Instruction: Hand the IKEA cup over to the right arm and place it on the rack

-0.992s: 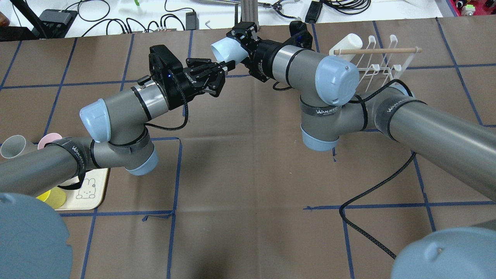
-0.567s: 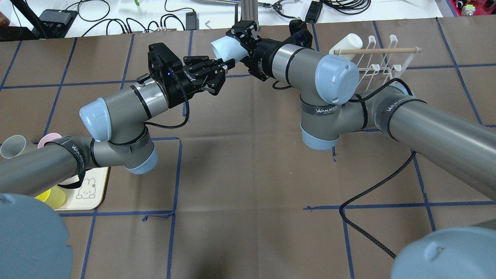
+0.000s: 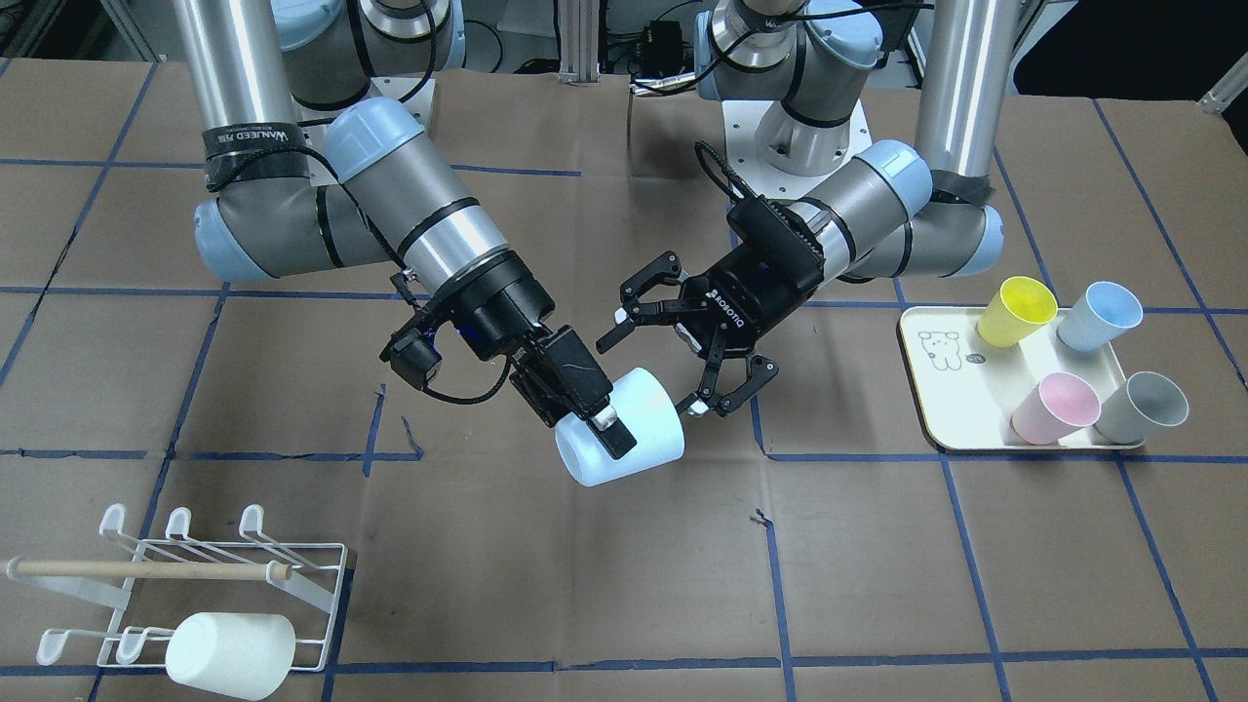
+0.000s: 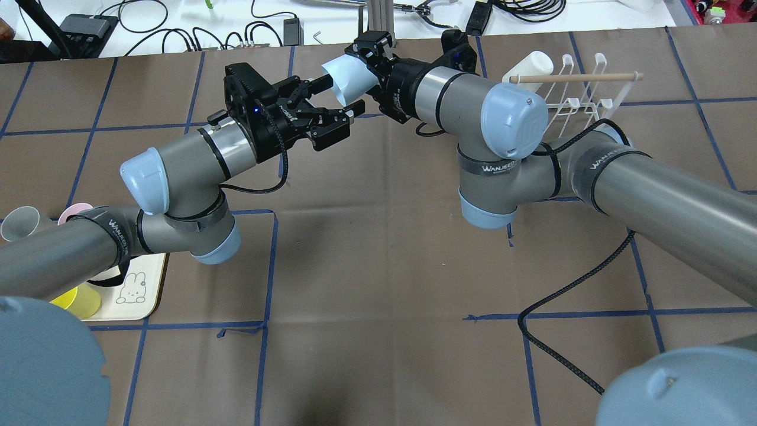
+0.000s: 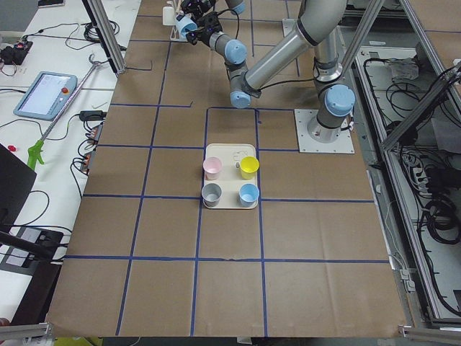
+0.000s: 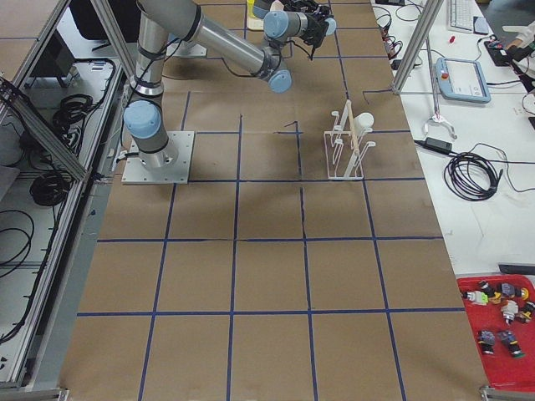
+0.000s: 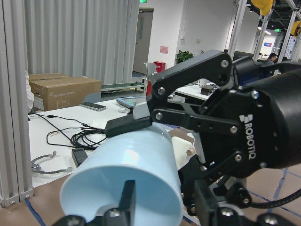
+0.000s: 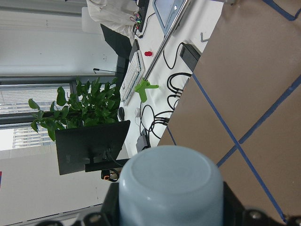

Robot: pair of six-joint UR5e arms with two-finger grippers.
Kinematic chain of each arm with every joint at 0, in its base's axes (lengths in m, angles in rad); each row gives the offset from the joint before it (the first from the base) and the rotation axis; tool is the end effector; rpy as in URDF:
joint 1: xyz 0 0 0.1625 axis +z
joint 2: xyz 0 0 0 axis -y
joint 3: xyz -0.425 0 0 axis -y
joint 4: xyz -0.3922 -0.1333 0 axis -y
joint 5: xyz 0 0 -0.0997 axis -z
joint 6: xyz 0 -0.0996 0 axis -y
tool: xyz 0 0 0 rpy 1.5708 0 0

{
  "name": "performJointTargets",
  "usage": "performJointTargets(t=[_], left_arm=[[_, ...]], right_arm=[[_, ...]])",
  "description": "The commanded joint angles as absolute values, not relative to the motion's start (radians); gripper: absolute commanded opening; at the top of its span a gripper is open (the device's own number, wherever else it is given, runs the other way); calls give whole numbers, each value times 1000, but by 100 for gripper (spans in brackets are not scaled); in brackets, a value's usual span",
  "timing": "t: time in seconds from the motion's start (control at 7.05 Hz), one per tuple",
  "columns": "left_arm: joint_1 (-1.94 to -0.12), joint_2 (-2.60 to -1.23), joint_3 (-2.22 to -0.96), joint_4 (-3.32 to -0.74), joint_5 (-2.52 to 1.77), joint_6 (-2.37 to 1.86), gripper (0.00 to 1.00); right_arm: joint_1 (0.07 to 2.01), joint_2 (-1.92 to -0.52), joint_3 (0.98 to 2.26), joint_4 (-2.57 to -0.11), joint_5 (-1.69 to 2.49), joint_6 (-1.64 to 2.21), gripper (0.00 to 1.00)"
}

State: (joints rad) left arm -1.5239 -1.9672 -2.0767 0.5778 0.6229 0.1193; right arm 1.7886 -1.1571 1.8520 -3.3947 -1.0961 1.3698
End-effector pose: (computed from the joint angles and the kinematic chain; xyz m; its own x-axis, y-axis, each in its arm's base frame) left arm -0.1908 -0.5035 0.3227 -0.6162 0.7742 0.1443 0.0588 0.2280 -0.9719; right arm 0.3031 -0.5421 0.3528 -0.2461 0.2901 -0.9248 0.7450 0.6670 0.0110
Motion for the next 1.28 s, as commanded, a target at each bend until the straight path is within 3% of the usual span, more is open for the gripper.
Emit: performJointTargets(t=[0.0,0.43,0.85,0.99,1.13], left_arm=[[-1510,-1942,-2092,586,609,106,98],[-1361,-1806,-2230,580,553,103,98],[-1356,-1812,-2136,406,681,109,98],[-1362,-1806,-2079,280,793,112,98],[-1365,-1805,-2012,126,924,115,98]], right_arm=[[1789,-1157,1852,-3395,-1095,1370,53],[1769,-1154,1841,-3395,-1094,1358,48],[1604,-1135,1778,-3392,-1075,1201,47],[1556,-1140,1772,-3392,-1075,1022,41],[1522,-1146,1747,-3390,-1078,865,23]])
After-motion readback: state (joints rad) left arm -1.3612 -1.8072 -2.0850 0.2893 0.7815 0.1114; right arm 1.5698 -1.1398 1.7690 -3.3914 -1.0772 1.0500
